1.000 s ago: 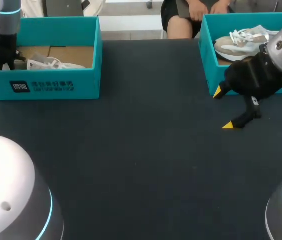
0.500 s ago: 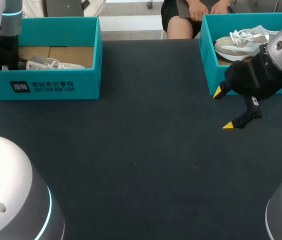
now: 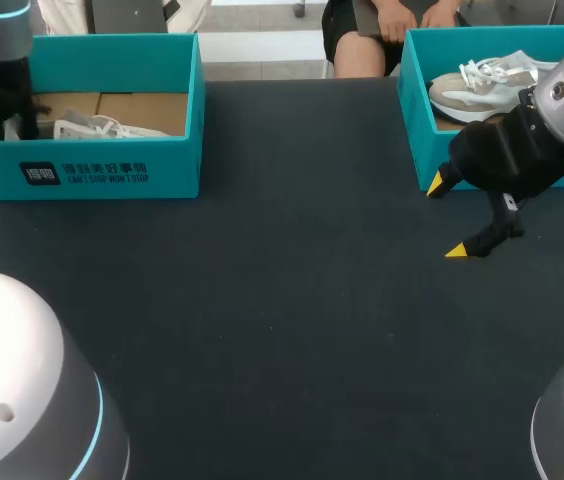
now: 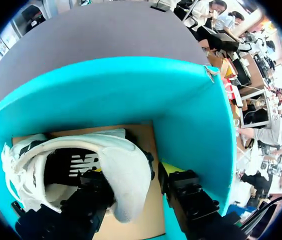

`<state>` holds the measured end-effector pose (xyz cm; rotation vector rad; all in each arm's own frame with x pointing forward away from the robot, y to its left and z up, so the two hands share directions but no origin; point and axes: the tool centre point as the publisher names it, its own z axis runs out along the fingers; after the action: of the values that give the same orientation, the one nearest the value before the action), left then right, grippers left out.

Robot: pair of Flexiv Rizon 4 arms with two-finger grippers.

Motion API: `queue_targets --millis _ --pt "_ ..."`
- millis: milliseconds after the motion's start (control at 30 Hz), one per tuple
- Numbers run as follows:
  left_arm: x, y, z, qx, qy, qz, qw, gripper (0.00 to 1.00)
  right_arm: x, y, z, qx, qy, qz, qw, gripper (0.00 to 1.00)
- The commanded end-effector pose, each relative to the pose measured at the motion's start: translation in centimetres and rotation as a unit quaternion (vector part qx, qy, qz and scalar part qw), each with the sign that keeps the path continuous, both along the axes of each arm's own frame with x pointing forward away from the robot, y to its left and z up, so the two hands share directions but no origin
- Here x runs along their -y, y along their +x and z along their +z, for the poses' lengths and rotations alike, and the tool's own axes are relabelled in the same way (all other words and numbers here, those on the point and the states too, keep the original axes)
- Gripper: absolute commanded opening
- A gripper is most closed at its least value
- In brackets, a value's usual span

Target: Take the shoe out of the shoebox, open the shoe tongue, remove and reinsert the insole, then place the shoe into the shoebox

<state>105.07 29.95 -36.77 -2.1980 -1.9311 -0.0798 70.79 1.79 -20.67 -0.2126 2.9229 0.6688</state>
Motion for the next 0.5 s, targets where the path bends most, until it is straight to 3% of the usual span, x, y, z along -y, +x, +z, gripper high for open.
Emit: queue_targets --millis 33,100,200,300,400,500 --pt "-0.04 -0.74 0.76 0.007 0.0 -0.002 1.0 0.54 -0.08 0.02 -0.08 0.0 -0.001 -0.001 1.0 1.0" --pt "-0.04 -0.62 0.52 0.0 0.001 -0.004 1.0 0.49 -0.08 0.02 -0.08 0.0 -0.001 -0.001 1.0 1.0" --pt "0.07 -0.68 0.31 -0.002 0.0 -0.007 1.0 0.51 -0.08 0.02 -0.08 0.0 -0.001 -0.001 1.0 1.0" --pt "0.2 -0.9 0.58 -0.001 -0.007 -0.009 1.0 0.69 -0.08 0.02 -0.08 0.0 -0.001 -0.001 1.0 1.0" --pt "0.18 -1.07 0.75 0.002 -0.008 -0.011 1.0 0.96 -0.08 0.02 -0.08 0.0 -0.001 -0.001 1.0 1.0" --pt "0.02 -1.14 0.94 0.003 -0.015 -0.012 1.0 1.0 -0.08 0.02 -0.08 0.0 -0.001 -0.001 1.0 1.0"
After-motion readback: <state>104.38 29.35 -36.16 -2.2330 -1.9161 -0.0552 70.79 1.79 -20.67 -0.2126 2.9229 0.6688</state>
